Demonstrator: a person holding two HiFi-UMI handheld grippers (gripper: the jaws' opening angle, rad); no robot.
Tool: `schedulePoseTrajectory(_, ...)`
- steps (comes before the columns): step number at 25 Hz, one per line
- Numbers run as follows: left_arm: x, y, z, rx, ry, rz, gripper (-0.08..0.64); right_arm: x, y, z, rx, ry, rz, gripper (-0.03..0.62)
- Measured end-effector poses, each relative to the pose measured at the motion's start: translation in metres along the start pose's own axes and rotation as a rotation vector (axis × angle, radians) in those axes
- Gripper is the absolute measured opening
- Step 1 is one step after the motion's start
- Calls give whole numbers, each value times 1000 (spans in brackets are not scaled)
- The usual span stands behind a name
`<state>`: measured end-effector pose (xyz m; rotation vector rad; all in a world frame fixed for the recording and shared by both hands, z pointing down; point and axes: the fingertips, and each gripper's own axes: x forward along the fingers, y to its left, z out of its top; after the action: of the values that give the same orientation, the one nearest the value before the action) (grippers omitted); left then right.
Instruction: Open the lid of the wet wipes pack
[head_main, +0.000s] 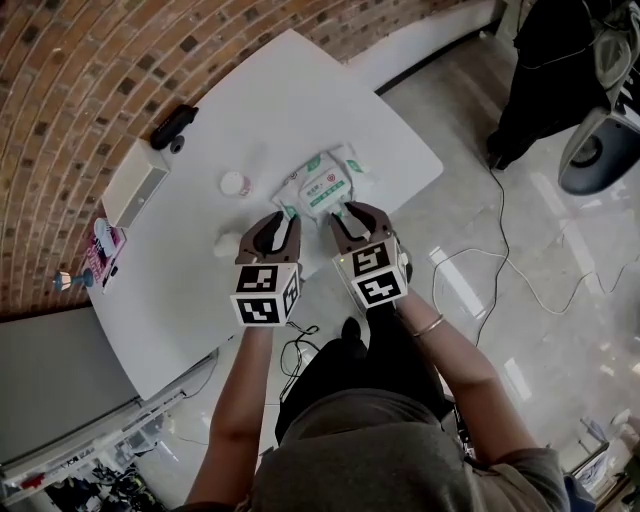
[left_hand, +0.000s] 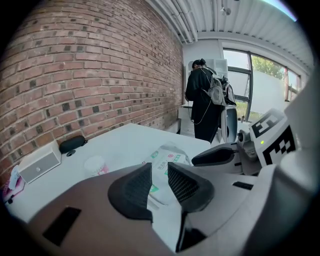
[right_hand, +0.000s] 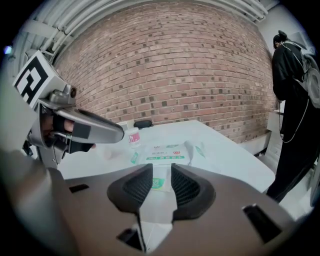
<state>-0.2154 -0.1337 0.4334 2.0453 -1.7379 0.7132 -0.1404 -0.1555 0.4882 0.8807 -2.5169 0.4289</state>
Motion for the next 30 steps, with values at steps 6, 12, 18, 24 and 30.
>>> schedulePoseTrajectory(6,12,-5,6,58,22,-25,109,7,-1,-8,-4,9,-1,121)
schedulePoseTrajectory(12,25,-9,11,61,53,-59,109,14,-2,-15,-1,30,2,123)
schedulePoseTrajectory(18,37,-19,9,136,115,-103,109,19,-1,-21,0,54,9,124)
schedulePoseTrajectory(24,48,-30,7,260,182,-150,109,20,-1,-25,1,75,21,120)
schedulePoseTrajectory(30,57,-43,1,354,251,-195,110,21,0,-31,10,78,21,118)
